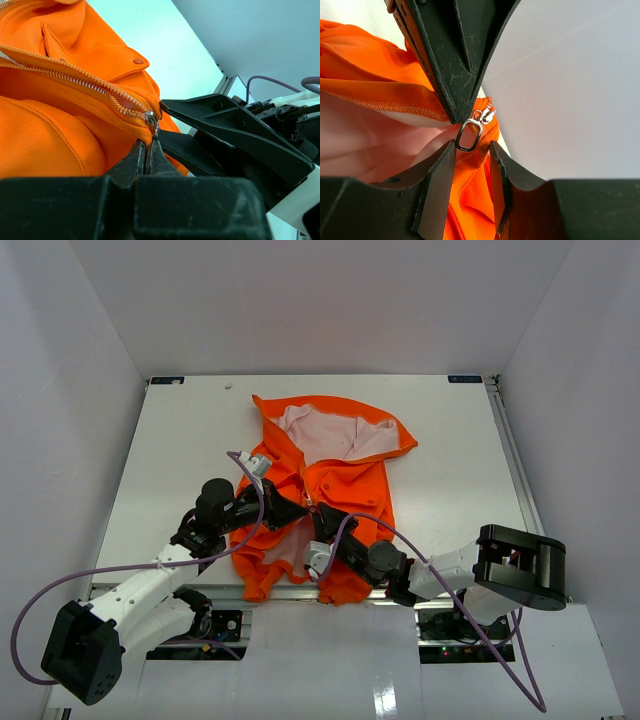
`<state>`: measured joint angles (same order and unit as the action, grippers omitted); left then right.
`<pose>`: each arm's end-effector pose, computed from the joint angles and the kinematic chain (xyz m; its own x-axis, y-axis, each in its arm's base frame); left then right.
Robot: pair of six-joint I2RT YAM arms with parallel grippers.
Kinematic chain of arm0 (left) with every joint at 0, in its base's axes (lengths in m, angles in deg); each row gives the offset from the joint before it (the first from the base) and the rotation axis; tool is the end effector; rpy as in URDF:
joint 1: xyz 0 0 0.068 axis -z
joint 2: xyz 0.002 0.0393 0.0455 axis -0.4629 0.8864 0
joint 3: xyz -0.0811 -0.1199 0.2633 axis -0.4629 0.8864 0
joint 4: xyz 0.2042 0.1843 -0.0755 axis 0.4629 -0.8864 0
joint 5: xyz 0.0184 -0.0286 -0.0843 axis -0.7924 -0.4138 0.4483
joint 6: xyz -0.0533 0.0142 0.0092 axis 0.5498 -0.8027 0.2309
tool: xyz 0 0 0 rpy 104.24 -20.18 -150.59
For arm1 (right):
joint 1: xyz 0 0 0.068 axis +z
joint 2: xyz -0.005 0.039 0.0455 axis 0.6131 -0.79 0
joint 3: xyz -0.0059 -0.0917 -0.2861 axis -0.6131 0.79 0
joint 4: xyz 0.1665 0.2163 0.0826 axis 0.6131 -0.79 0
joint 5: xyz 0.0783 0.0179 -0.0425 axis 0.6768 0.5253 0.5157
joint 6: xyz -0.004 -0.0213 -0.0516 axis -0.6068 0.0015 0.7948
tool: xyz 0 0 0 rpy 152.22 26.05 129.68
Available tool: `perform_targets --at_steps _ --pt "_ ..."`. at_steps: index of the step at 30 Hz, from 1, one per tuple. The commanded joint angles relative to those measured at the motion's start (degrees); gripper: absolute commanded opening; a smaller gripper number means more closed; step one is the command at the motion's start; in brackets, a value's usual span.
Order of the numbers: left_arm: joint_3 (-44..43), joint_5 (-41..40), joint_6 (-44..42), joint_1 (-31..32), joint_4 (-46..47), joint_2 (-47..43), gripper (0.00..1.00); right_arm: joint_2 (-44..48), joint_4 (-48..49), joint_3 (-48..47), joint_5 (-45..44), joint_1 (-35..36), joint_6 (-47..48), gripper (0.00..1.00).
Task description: Zip up the jacket
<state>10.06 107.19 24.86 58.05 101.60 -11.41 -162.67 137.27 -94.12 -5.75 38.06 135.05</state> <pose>0.1746 -0.1265 0.2520 -0.6314 -0.1420 -0.7623 0.6393 0.4611 -0.6154 0.0840 0.2603 0.2074 0.6655 -0.4861 -0.5664 -0.3422 0.4757 -0.8103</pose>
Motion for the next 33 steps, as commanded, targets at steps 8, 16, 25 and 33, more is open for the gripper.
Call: perform_targets --at_steps 8,16,25,33 --pt "-1.03 0.88 -0.06 -0.25 1.28 -0.13 0.00 1.80 26.64 -2.76 1.63 1.09 1.52 0.38" --pt "-1.08 0.94 -0.15 -0.25 1.18 -0.40 0.00 0.87 25.49 -3.18 0.85 1.20 1.92 0.19" --pt "-1.11 0.97 -0.24 -0.25 1.01 -0.48 0.00 0.22 26.02 -2.58 -1.69 1.20 1.90 0.08" --pt "-0.68 2.31 -0.68 -0.16 0.83 0.14 0.00 2.70 15.32 -7.74 -1.83 -1.31 1.62 0.08"
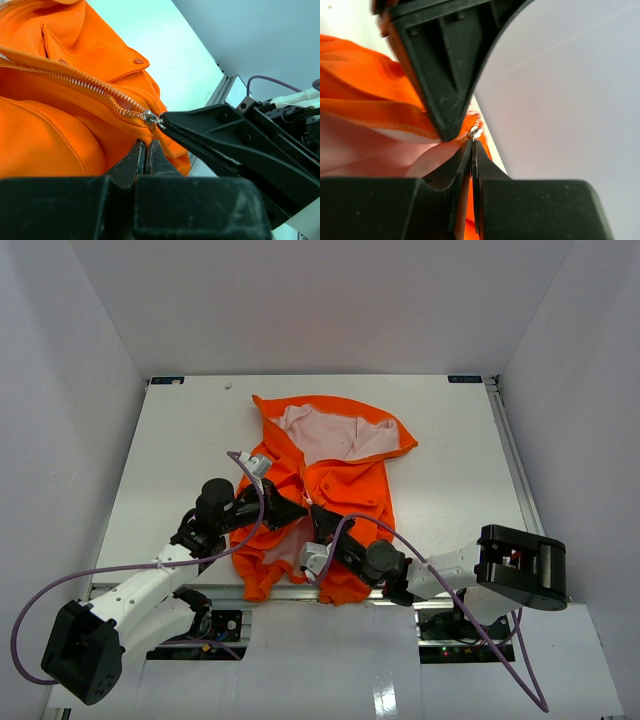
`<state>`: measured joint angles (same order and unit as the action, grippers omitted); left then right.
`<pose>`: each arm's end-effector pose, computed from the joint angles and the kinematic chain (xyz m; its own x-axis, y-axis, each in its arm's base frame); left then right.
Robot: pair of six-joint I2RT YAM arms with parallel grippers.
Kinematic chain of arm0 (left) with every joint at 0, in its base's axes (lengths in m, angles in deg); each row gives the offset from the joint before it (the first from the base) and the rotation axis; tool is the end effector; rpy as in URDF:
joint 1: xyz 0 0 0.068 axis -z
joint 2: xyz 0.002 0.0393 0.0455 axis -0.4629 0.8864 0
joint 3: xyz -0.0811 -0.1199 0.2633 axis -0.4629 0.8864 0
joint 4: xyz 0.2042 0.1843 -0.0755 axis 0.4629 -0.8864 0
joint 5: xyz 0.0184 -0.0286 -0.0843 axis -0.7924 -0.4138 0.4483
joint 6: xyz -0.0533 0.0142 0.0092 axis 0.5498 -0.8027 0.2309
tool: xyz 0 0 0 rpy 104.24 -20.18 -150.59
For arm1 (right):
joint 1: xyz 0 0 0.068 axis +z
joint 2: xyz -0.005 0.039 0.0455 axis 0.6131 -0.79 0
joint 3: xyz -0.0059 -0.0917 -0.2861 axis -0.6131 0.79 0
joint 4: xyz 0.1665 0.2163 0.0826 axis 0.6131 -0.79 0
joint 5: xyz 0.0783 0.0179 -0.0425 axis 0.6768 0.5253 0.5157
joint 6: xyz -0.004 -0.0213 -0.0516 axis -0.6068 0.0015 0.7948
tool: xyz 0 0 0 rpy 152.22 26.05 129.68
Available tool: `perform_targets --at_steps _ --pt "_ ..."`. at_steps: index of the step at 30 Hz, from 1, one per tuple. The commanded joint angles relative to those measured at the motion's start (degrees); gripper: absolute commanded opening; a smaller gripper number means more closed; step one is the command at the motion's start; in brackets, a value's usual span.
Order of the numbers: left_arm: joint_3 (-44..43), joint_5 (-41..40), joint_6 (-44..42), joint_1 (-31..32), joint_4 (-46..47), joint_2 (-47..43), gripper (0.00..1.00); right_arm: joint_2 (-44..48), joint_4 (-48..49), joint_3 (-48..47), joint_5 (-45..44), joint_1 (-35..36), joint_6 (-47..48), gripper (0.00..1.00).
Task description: Zip up the jacket
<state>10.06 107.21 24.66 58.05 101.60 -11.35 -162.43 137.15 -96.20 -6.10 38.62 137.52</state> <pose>0.1747 -0.1265 0.2518 -0.6299 -0.1399 -0.7639 0.6411 0.4616 -0.6131 0.0832 0.2674 0.2186 0.6858 -0.4834 -0.5440 -0.3083 0.4841 -0.8189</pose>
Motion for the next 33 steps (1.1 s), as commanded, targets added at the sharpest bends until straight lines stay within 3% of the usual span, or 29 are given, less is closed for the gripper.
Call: perform_targets --at_steps 1,16,24,29,33 --pt "-0.67 2.54 -0.47 -0.15 0.92 0.17 0.00 2.93 13.52 -6.76 -0.84 -2.73 -1.30 0.08" --pt "-0.32 4.57 -0.58 1.63 1.71 -0.93 0.00 11.76 -27.16 -16.65 13.41 -13.32 -15.95 0.08" --pt "0.28 4.80 0.01 1.95 0.68 -3.55 0.00 8.96 -28.62 -20.46 20.45 -21.00 -21.65 0.08" --pt "0.29 3.14 -0.06 1.95 -1.92 -6.24 0.00 1.77 -29.43 -25.92 25.00 -29.07 -26.03 0.08" --pt "0.30 1.36 -0.31 1.95 -4.72 -8.36 0.00 -4.89 -24.65 -28.93 27.40 -34.29 -30.47 0.08"
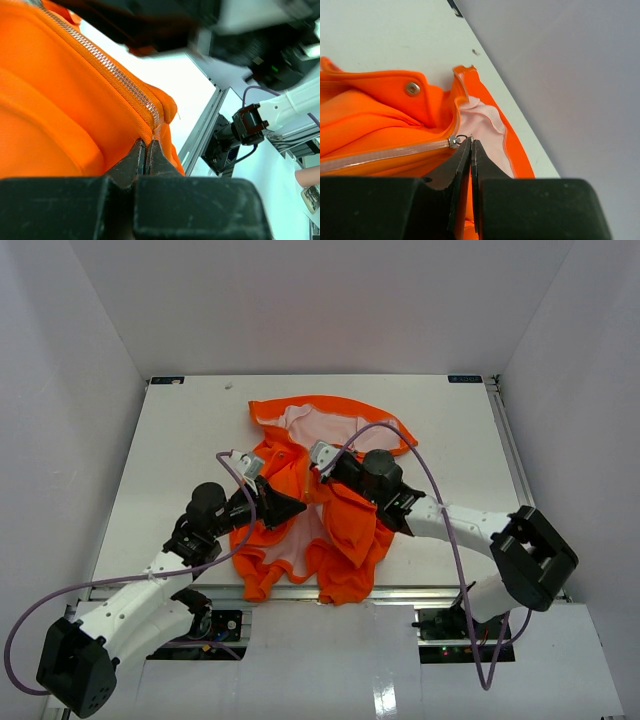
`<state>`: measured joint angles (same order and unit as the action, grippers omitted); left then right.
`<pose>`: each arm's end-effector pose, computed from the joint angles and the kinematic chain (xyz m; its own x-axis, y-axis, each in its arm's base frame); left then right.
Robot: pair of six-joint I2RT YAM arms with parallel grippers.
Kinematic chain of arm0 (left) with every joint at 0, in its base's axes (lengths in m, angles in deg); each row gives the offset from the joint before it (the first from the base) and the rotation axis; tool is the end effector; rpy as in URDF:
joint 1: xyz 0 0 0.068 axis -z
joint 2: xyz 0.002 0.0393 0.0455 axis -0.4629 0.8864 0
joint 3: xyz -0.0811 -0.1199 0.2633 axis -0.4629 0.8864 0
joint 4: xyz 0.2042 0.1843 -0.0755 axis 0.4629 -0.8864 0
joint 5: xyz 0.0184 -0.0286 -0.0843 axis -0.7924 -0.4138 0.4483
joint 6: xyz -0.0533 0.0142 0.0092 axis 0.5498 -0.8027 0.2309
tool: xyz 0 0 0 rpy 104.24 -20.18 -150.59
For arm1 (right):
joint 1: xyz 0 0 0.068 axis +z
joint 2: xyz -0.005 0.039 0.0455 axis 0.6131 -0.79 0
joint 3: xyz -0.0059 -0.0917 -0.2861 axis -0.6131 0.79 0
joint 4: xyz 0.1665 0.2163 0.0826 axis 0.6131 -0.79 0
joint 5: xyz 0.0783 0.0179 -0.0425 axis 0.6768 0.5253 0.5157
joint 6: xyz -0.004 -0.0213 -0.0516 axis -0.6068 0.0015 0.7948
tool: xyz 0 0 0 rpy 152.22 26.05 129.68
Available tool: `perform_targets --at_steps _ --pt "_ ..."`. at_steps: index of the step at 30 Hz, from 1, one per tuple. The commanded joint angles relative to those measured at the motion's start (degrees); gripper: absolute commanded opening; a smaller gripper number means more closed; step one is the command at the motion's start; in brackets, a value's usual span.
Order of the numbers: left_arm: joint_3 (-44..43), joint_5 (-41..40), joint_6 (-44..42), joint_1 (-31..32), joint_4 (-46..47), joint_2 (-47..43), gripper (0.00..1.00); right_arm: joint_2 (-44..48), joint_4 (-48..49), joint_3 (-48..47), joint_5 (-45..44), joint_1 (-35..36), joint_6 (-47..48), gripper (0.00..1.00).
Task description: Zip up the jacket
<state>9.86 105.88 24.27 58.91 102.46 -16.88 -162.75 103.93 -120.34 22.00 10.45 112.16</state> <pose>0.1618 -0.1216 0.2728 -0.5442 -0.1854 -0.8182 0.7010 0.4353 -0.5649 0.2373 0.2661 0.2926 0.4707 -0.3707 -0.8006 -0.5811 0.5526 -0.5975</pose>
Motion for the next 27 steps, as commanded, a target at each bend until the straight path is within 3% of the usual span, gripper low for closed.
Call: perform_targets --at_steps 1,7,15,21,27 --pt "0.58 2.09 0.00 1.10 -5.92 -2.85 0.00 -5.73 9.10 -5.65 -0.66 -7.19 -6.09 0.08" --pt "1.19 -3.05 -0.71 1.18 -9.28 -4.87 0.00 -14.52 12.61 -11.83 2.01 -15.97 -12.91 0.08" --pt "1.63 -18.59 0.08 1.18 -12.55 -7.46 0.00 -26.13 12.94 -26.75 1.68 -29.83 -18.65 0.08" --pt "-2.70 -38.37 -0.72 1.15 -13.41 -4.05 0.00 -28.90 10.55 -36.27 2.01 -38.34 -28.17 0.08" --pt "-12.30 -52.20 -4.33 -1.56 -15.45 3.62 0.00 -26.95 12.52 -34.99 0.18 -41.83 -31.87 0.08"
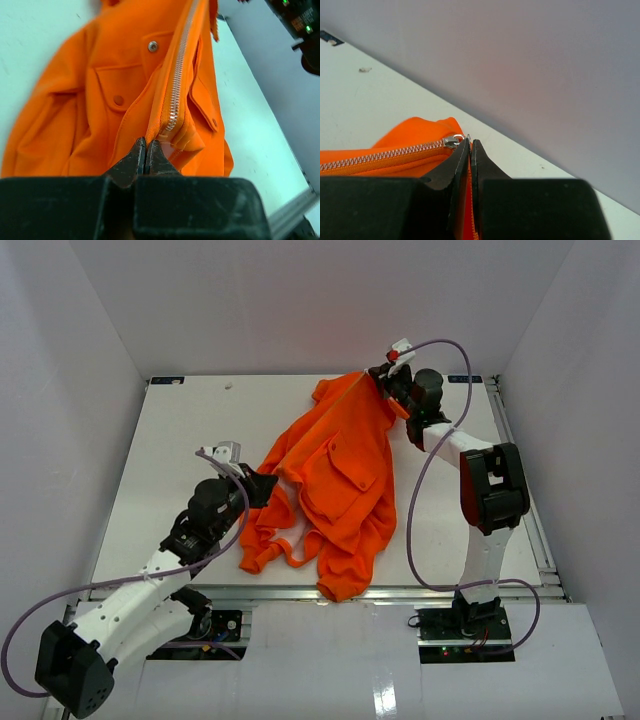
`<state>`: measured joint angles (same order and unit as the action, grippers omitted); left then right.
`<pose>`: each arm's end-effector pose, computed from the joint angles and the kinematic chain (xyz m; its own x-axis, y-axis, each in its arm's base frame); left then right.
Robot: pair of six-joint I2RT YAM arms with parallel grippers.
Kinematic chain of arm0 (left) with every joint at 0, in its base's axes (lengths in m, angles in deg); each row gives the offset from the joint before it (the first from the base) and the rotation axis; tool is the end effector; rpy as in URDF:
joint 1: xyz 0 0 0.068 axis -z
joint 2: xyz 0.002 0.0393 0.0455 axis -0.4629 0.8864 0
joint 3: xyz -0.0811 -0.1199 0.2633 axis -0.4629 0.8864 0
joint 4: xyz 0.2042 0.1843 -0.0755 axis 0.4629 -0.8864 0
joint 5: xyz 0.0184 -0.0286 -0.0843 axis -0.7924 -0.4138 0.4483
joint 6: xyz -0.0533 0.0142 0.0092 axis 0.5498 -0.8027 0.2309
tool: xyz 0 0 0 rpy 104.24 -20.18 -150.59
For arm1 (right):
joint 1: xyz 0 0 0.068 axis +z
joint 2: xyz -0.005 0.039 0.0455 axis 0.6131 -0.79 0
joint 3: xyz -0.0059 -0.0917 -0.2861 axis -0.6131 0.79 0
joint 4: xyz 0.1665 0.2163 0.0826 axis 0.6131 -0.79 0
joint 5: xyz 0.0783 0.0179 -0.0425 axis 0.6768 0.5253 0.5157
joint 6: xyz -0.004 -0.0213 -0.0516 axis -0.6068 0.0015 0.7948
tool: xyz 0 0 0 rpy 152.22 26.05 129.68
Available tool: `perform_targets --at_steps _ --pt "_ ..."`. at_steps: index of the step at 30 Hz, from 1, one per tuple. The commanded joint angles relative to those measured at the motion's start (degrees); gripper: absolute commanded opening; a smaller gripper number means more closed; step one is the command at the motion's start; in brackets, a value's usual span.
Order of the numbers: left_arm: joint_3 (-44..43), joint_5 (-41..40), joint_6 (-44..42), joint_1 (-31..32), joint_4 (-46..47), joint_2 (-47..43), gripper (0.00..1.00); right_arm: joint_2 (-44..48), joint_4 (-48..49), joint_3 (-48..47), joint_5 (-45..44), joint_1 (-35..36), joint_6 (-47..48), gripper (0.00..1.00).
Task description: Zip up the jacket
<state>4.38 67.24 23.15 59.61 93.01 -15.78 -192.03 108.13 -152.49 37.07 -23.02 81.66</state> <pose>0.1821 -0.1076 0.2872 -0.3613 -0.3551 -0.8622 0.2693 0.8455 -0.4611 0.4858 0.1388 0.2948 0.2146 -0.0517 -0.9753 -0.4752 0.8669 -0.1505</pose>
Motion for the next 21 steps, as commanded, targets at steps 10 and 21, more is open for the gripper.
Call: perform_targets --at_steps 10,21 --pt "-12.61 -7.37 -6.76 -16.54 -0.18 9.12 0.00 5.37 13.37 4.89 -6.94 -12.00 -9.85 0.08" --pt "-10.93 7.28 -7.29 -16.83 7.79 15.12 0.00 6.63 10.42 12.34 7.93 2.98 -9.47 0.08"
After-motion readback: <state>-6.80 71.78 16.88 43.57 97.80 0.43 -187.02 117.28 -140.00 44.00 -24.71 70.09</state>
